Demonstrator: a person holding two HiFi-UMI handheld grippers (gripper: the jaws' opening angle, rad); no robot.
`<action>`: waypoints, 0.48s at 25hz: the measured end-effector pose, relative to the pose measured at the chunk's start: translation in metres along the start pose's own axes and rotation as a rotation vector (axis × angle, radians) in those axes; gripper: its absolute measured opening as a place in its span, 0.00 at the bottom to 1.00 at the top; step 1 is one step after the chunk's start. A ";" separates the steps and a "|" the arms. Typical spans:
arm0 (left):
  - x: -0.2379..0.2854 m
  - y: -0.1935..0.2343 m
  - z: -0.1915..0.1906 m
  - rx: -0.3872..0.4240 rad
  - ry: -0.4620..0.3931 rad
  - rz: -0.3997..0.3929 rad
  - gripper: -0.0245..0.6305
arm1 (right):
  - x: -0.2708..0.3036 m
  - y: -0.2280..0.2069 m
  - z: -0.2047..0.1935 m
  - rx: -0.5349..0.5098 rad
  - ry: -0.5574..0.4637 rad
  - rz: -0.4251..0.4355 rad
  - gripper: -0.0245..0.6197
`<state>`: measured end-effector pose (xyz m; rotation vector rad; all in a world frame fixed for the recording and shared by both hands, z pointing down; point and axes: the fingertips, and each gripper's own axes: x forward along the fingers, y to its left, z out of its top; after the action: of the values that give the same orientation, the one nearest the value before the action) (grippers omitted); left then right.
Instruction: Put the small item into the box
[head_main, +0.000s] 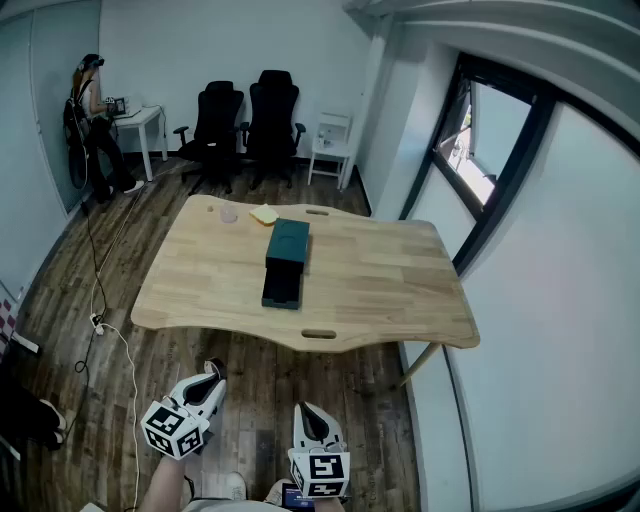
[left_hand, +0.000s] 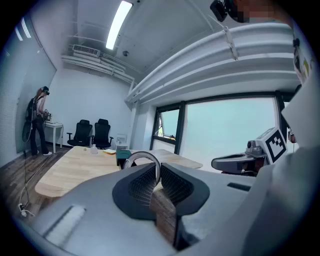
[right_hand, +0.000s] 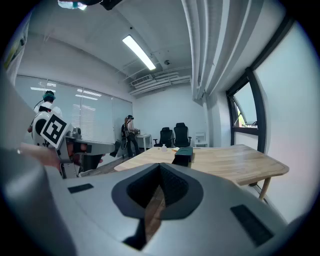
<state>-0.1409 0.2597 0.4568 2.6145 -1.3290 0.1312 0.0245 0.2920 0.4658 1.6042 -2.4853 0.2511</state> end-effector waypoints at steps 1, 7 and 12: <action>-0.003 0.000 0.000 0.001 0.000 0.001 0.09 | -0.001 0.002 0.000 0.001 0.002 -0.002 0.05; -0.017 0.004 -0.005 -0.016 0.013 0.015 0.09 | -0.008 0.003 0.002 0.007 0.001 -0.021 0.04; -0.017 0.000 -0.005 -0.020 0.017 0.031 0.09 | -0.015 -0.012 0.003 0.056 -0.007 -0.048 0.04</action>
<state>-0.1508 0.2736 0.4587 2.5709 -1.3585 0.1438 0.0415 0.2991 0.4598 1.6871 -2.4623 0.3111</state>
